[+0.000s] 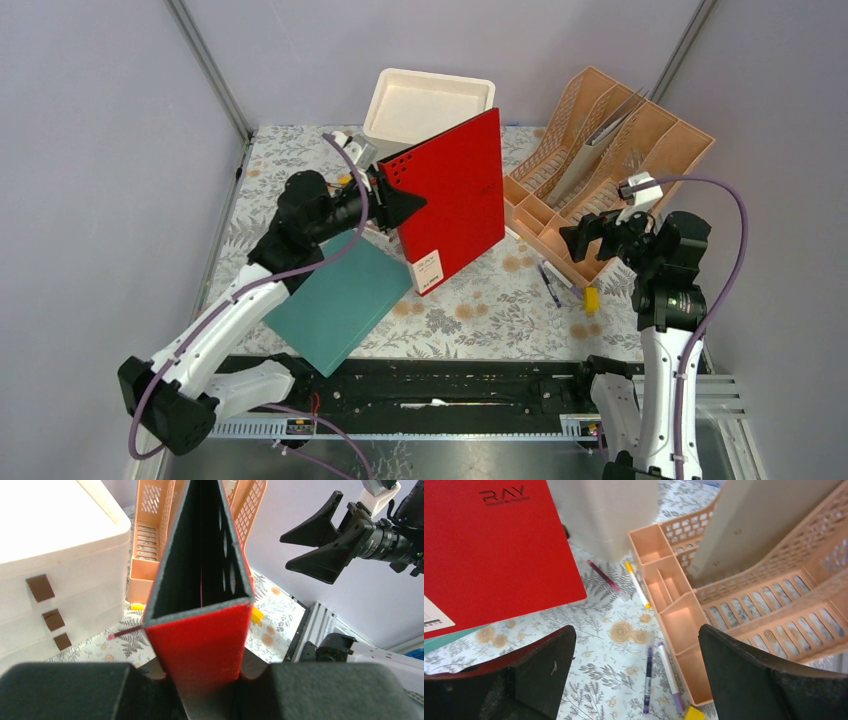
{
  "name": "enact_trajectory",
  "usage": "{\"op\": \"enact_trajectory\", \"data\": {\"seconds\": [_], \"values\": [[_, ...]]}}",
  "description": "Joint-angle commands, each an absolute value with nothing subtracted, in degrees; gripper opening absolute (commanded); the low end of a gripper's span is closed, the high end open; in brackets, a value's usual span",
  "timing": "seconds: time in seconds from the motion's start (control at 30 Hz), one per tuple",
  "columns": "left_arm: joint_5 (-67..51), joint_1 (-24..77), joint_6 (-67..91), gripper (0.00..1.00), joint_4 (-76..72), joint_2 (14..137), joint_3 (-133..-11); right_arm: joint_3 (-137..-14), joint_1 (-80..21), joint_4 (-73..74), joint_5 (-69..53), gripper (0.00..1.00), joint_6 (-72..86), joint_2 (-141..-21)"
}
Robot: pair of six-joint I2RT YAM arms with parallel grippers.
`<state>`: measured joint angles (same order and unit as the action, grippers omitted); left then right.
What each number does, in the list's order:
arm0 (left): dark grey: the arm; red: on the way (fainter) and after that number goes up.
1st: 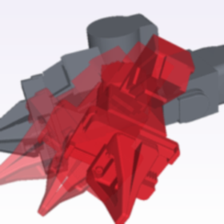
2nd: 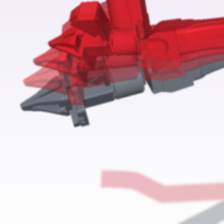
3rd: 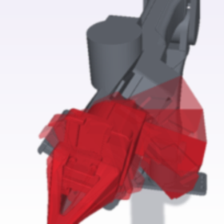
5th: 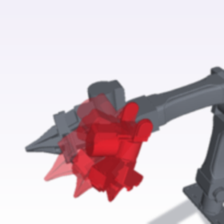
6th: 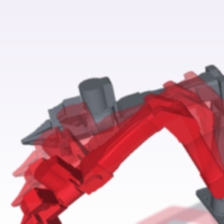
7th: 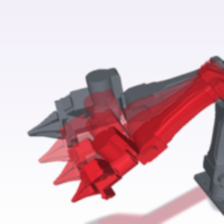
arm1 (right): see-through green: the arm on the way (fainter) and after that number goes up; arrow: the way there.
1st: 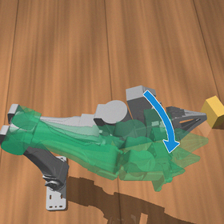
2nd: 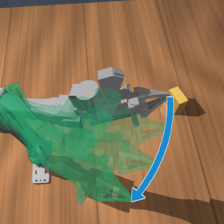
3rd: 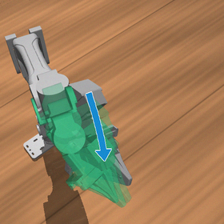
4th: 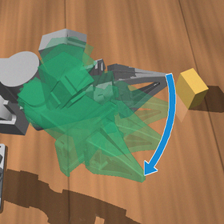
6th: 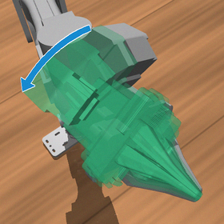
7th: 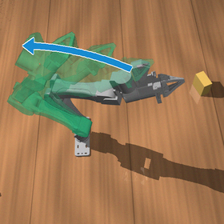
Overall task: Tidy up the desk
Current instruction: Place the folder in the storage box.
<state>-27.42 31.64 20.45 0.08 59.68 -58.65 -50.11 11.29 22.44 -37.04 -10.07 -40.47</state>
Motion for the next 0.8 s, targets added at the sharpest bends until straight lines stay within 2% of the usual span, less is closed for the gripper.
{"op": "enact_trajectory", "data": {"seconds": [0.0, 0.13, 0.33, 0.77], "values": [[-20.1, 36.7, 16.8, 0.0, -12.2, 62.5, -66.1, -49.0, 13.7, 21.1, -34.9, 1.0, -9.0, -40.1], [-12.2, 42.7, 10.6, 0.0, -11.4, 68.7, -73.1, -47.7, 14.1, 20.2, -34.6, 1.0, -8.5, -39.8], [-4.7, 44.8, 5.0, 0.0, -11.7, 79.9, -83.2, -46.9, 14.6, 19.2, -34.2, 1.0, -7.7, -38.7], [-9.3, 44.8, 0.9, 0.0, -11.8, 102.3, -106.7, -46.4, 14.9, 18.5, -33.1, 1.0, -7.1, -37.6]]}}
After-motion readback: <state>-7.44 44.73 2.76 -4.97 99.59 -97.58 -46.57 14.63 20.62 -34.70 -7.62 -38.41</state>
